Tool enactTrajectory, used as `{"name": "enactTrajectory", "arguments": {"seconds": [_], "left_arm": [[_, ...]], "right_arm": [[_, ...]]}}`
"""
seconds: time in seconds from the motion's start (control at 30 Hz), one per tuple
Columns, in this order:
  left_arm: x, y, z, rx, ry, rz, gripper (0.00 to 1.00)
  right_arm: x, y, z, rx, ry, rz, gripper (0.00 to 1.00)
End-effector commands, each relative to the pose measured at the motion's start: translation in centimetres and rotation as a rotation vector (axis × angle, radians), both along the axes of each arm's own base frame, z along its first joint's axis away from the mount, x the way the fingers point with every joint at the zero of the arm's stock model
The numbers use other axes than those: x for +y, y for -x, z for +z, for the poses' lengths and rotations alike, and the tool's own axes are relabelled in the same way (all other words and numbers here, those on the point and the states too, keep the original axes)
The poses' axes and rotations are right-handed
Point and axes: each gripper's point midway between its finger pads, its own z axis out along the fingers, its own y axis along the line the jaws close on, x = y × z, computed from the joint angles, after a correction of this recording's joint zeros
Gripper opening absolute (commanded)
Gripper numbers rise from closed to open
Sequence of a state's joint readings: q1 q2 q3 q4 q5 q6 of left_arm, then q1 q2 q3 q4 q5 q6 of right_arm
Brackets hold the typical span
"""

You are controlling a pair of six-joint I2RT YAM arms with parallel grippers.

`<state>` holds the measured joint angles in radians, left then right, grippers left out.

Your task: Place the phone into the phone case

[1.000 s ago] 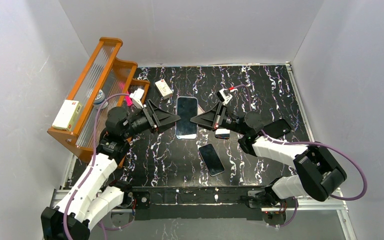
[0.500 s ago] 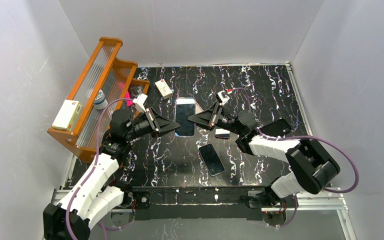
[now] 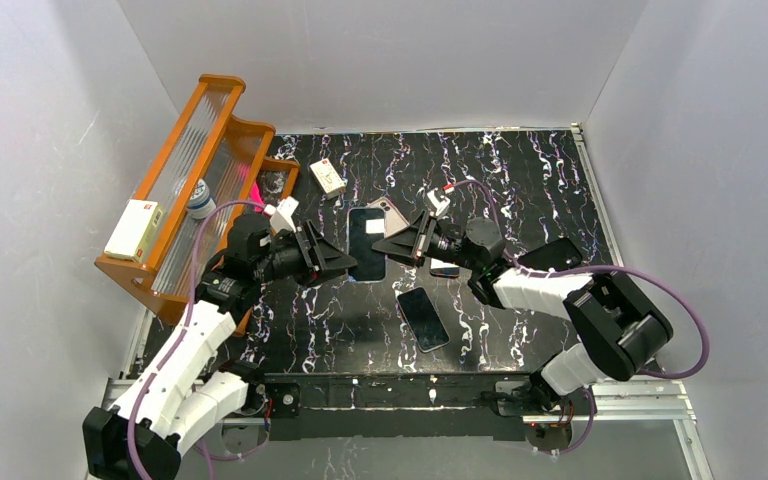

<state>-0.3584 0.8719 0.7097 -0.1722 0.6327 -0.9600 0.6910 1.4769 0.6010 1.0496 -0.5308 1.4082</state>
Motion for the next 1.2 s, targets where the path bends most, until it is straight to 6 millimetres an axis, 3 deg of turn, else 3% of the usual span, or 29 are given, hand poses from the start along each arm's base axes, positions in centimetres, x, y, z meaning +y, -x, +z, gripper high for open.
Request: {"name": "enactTrajectory", "arguments": {"seconds": [0.0,0.1,0.23,0.33,0.47,0.6,0.97,1.17], "left_arm": [[1.7,0.3,0.5,-0.070,-0.133,0.022,0.56],[3.4,0.1,-0.1,-0.116,-0.260,0.051,0.65],[5.5,-0.1,-0.3,-0.191,-0.394,0.080,0.97],[6.3,-0.1,-0.7,-0.251,-0.456,0.070,0.98],[7.3,-0.2,-2.1,-0.301,-0.538,0.049,0.98],[7.9,-0.1,-3.7,-0.296,-0.577,0.052,0.98],[7.9,-0.1,-3.2,-0.354,-0.542,0.081,0.98],[7.8,-0.2,-3.7,-0.331,-0.551,0.073,0.98]], "right_arm": [[0.5,-0.5,2.0,-0.096,-0.018,0.004,0.01],[0.7,-0.9,0.4,-0.082,0.045,-0.002,0.01],[1.4,-1.6,-2.6,-0.067,0.150,0.007,0.01],[2.3,-1.9,-6.4,-0.017,0.260,0.045,0.01],[3.5,-1.7,-9.7,0.028,0.316,0.096,0.01],[4.6,-1.3,-12.0,0.035,0.361,0.123,0.01],[6.4,-0.2,-17.5,0.094,0.448,0.187,0.02],[5.5,-0.7,-19.8,0.120,0.550,0.138,0.26]]}}
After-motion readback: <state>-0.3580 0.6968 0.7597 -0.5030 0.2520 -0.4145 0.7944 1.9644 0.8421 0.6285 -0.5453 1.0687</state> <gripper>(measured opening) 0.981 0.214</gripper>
